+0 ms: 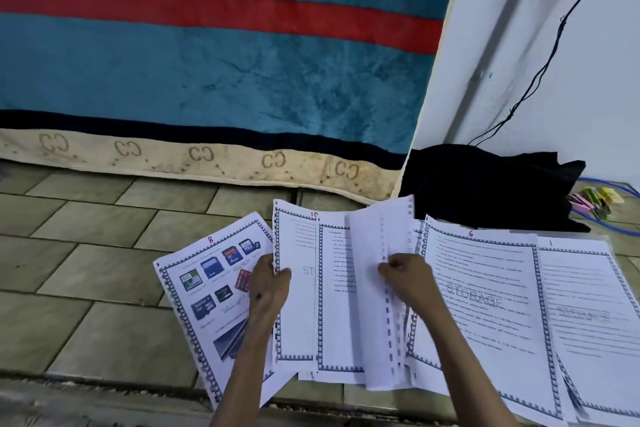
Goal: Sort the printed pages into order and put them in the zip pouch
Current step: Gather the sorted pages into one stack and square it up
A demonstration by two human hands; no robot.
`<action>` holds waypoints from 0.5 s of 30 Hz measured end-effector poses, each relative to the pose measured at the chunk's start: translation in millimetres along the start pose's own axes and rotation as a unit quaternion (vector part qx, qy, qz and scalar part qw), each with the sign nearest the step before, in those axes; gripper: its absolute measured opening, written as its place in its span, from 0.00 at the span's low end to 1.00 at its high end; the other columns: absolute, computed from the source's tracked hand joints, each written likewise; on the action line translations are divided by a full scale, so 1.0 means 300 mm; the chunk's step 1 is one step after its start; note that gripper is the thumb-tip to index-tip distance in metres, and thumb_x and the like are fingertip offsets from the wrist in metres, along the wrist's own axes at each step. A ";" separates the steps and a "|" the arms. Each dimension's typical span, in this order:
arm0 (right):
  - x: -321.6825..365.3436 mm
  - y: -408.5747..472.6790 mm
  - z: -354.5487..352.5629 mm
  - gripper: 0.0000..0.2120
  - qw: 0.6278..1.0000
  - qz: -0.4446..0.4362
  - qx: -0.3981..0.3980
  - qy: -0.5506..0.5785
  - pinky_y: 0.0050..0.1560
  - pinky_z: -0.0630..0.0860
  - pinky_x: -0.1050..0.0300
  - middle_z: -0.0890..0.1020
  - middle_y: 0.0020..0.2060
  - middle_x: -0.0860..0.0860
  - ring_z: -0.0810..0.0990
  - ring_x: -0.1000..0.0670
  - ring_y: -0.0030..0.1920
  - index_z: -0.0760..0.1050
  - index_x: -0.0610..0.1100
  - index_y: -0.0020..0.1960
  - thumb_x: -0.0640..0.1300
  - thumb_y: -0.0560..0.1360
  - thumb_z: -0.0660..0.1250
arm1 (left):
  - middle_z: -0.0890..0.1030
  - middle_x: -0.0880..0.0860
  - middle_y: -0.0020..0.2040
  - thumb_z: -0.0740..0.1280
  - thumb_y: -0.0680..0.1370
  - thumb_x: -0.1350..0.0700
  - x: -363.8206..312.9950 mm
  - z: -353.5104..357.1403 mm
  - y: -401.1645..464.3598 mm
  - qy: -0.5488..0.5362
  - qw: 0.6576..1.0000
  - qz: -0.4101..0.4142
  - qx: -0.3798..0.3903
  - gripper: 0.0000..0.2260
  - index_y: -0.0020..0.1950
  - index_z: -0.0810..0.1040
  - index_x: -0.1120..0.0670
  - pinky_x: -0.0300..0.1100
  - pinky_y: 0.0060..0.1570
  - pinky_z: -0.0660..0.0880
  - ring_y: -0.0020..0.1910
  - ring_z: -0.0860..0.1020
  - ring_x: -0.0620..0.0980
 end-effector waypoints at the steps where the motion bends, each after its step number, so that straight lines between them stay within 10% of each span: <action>1: -0.019 0.006 -0.031 0.16 1.000 0.005 -0.012 -0.007 0.30 0.60 0.57 0.67 0.24 0.44 0.65 0.48 0.27 0.66 0.39 0.28 0.38 0.72 0.65 | 0.78 0.60 0.61 0.63 0.76 0.65 0.002 0.002 -0.005 -0.001 1.000 0.010 -0.009 0.16 0.64 0.72 0.62 0.39 0.50 0.69 0.55 0.77 0.56; 7: -0.090 0.023 -0.134 0.13 0.999 0.024 -0.036 -0.001 0.31 0.57 0.55 0.67 0.27 0.42 0.64 0.47 0.29 0.66 0.39 0.31 0.36 0.72 0.64 | 0.75 0.61 0.65 0.62 0.76 0.68 -0.014 0.019 -0.039 -0.009 0.998 0.029 -0.051 0.24 0.71 0.60 0.60 0.46 0.60 0.70 0.62 0.75 0.58; 15: -0.111 0.010 -0.206 0.18 0.998 0.027 -0.057 0.017 0.29 0.56 0.57 0.64 0.23 0.48 0.62 0.50 0.24 0.61 0.42 0.28 0.34 0.73 0.62 | 0.80 0.56 0.57 0.65 0.77 0.61 -0.060 0.056 -0.054 -0.032 0.999 0.038 0.006 0.13 0.61 0.75 0.60 0.38 0.50 0.71 0.49 0.77 0.50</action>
Point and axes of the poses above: each hand's wrist, its own y-axis towards the middle knuckle, its own z-axis out of the palm, x = y × z, the point moved 4 cm from there along y, towards the middle knuckle
